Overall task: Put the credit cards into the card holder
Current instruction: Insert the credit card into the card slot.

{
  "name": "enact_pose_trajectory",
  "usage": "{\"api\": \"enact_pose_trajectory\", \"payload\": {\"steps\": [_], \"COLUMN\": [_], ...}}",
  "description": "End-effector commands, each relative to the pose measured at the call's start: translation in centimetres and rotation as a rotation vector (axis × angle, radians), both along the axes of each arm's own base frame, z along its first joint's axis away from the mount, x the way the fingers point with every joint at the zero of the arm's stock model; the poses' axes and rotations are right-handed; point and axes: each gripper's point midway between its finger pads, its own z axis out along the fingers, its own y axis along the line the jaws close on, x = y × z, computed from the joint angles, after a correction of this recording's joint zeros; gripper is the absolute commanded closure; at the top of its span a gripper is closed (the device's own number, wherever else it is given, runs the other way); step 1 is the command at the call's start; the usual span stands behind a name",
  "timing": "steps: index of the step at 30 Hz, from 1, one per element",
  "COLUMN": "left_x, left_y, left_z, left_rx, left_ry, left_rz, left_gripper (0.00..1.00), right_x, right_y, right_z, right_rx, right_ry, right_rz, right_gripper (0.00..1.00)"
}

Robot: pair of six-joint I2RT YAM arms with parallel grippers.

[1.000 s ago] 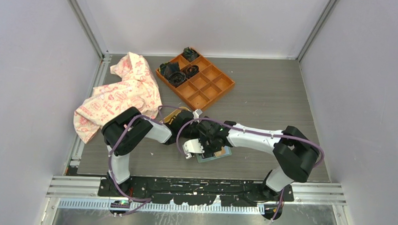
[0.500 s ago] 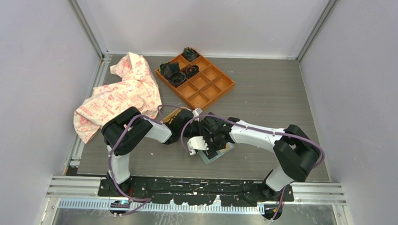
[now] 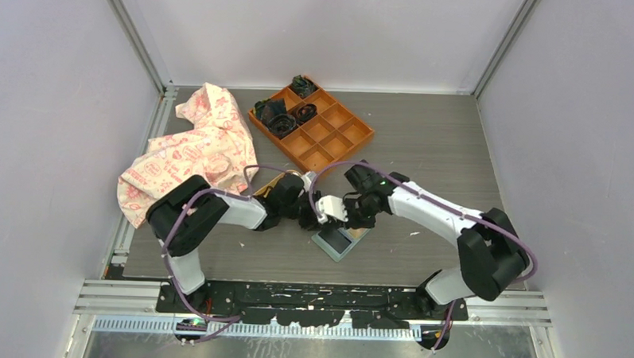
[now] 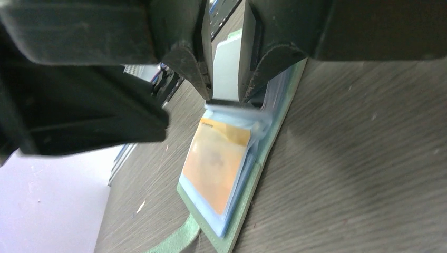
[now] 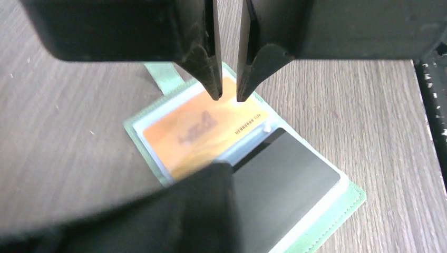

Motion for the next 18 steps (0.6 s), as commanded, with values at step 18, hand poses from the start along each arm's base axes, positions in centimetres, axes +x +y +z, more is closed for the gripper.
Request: {"api": "enact_pose_trajectory", "payload": {"steps": [18], "left_x": [-0.1], "left_y": [8.8], "left_z": [11.1], "left_rx": [0.011], "left_ry": [-0.631], "left_rz": [0.137], "left_gripper": [0.42], "right_x": [2.7], "right_y": [-0.6], "right_z": [2.3], "right_rx": [0.177], "right_ry": [0.682], "right_rz": [-0.719], "right_gripper": [0.57]}}
